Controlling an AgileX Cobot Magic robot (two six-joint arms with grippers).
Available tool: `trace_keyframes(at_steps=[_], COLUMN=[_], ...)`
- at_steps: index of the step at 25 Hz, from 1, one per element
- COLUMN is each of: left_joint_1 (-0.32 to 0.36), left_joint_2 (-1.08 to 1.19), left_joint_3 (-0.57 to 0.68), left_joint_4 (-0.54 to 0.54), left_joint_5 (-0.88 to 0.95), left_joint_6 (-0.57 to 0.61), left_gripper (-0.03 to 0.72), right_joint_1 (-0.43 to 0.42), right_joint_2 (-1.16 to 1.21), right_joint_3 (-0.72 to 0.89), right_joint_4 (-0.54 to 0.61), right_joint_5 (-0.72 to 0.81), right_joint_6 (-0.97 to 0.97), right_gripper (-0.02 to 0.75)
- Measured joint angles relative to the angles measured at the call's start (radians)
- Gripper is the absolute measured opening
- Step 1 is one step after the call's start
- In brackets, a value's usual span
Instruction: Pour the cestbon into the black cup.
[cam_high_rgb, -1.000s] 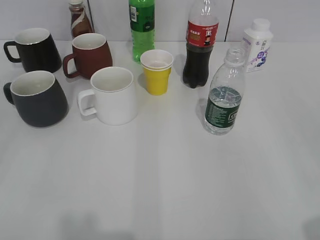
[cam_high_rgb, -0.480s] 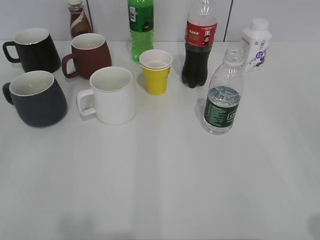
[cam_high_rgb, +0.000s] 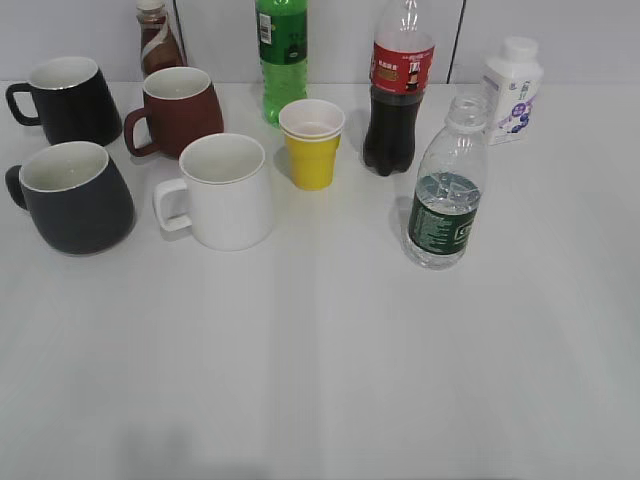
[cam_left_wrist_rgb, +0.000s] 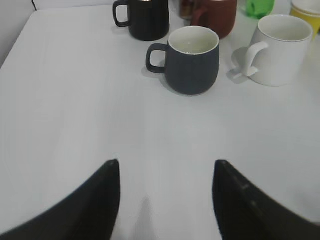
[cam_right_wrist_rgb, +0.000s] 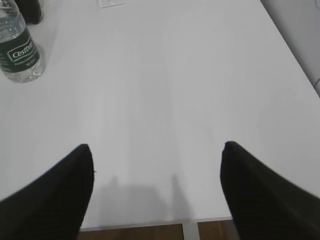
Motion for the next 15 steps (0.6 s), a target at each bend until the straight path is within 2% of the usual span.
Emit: trace_keyframes(at_steps=[15], left_joint_1=[0.000], left_joint_2=[-0.001], left_joint_3=[0.000], left_joint_4=[0.000], left_joint_5=[0.001], left_joint_6=[0.000], left_gripper=[0.300], right_joint_1=[-0.001], right_joint_2=[-0.002], right_joint_3=[0.000], right_joint_4=[0.002], right_joint_5=[-0.001], right_joint_6=[0.000], right_gripper=[0.593])
